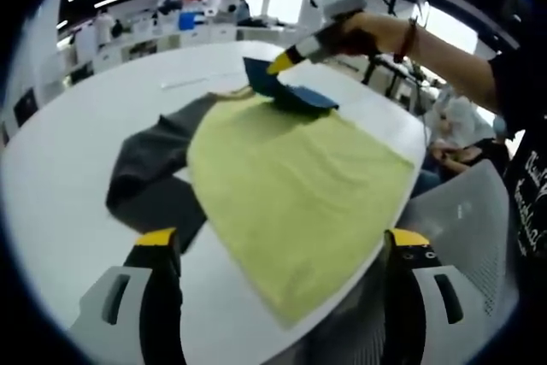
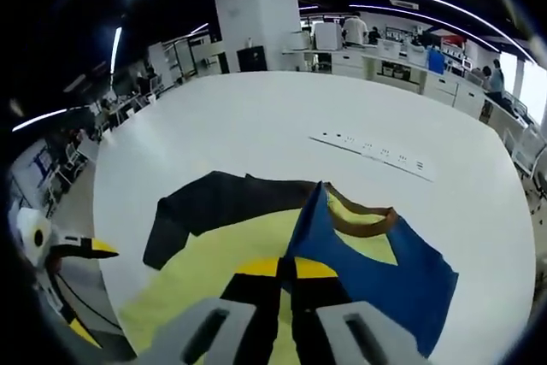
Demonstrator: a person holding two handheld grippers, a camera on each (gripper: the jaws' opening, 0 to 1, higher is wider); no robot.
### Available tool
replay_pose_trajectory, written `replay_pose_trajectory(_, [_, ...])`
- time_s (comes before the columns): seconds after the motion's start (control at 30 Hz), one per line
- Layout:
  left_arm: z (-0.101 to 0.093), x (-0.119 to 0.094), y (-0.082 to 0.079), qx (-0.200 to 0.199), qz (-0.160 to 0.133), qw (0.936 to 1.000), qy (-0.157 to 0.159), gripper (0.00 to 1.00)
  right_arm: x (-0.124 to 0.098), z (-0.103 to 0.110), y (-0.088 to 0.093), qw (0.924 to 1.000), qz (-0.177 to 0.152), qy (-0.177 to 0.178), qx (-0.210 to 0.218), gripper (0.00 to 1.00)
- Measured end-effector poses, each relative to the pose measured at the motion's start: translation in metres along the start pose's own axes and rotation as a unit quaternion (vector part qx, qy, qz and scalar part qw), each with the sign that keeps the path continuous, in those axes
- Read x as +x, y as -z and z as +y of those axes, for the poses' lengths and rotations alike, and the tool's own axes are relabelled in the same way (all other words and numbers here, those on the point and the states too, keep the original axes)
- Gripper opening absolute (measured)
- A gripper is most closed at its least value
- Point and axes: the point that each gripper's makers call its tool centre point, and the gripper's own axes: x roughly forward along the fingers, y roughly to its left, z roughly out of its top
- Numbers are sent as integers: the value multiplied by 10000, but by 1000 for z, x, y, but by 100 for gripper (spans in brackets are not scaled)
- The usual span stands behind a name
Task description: Fold the garment on the visible template until the final outline fits inside the template.
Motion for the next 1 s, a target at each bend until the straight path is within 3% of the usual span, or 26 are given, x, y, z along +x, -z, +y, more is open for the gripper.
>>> replay_pose_trajectory(1.0, [3,-2,1,-76,-59,9999,-49,95,23,53,-15,9990,-53,-423,-164,0])
